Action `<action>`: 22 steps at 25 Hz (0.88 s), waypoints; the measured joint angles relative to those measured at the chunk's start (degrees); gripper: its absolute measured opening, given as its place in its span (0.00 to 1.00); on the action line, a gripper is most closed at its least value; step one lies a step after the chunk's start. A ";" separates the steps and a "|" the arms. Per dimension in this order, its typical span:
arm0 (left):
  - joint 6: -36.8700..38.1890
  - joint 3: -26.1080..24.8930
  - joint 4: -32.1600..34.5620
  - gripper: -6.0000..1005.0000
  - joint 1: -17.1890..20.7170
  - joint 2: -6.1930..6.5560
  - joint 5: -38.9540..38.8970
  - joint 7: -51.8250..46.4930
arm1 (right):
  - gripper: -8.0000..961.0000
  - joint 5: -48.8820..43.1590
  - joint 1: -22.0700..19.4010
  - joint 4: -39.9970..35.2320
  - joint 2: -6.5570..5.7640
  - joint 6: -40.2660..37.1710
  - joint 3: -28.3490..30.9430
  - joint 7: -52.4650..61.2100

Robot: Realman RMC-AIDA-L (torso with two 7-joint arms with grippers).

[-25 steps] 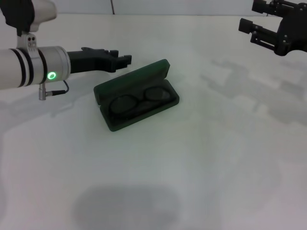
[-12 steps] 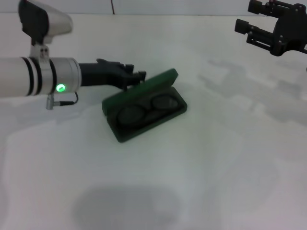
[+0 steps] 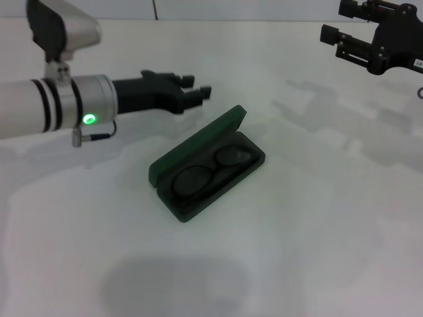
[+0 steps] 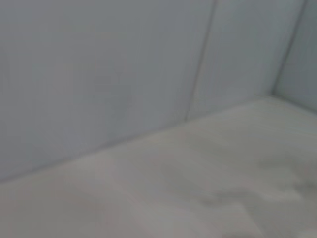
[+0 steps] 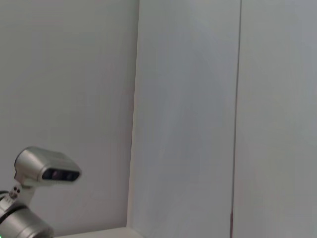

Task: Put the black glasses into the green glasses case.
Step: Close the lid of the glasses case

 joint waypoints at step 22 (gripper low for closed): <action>19.16 0.54 17.63 0.63 4.17 -0.03 14.25 -18.55 | 0.59 -1.27 0.49 -0.71 -0.30 -0.11 -0.79 -0.08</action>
